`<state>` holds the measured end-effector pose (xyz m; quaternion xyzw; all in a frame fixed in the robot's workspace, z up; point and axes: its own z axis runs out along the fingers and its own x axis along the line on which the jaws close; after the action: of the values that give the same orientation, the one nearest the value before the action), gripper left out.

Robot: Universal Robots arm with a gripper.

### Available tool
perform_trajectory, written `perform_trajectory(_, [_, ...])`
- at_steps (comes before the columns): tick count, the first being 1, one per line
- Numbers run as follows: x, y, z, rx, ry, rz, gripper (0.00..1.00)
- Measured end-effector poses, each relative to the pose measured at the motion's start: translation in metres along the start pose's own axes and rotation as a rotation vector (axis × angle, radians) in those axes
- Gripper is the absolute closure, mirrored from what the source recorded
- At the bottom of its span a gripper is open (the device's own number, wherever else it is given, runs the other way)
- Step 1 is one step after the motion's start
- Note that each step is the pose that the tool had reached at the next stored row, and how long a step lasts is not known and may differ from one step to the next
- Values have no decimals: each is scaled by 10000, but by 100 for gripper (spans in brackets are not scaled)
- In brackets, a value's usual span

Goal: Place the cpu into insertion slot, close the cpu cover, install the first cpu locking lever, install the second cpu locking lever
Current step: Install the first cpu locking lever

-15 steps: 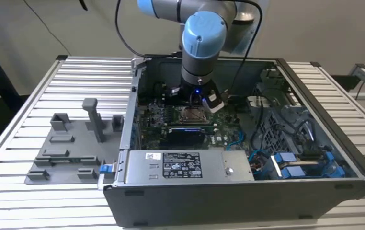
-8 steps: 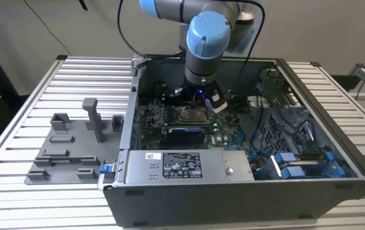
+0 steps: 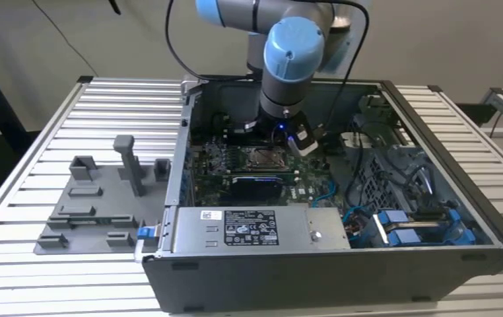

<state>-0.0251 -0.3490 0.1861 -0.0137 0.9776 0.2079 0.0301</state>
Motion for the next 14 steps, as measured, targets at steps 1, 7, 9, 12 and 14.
perform_trajectory(1, [-9,-1,2,0,5,1,89])
perform_trajectory(7, [-65,-5,5,-61,-43,-8,89])
perform_trajectory(9, [-66,-4,4,-161,-100,6,89])
perform_trajectory(12, [-69,-2,13,-522,-252,33,89])
perform_trajectory(14, [-63,2,-1,-681,-294,77,89])
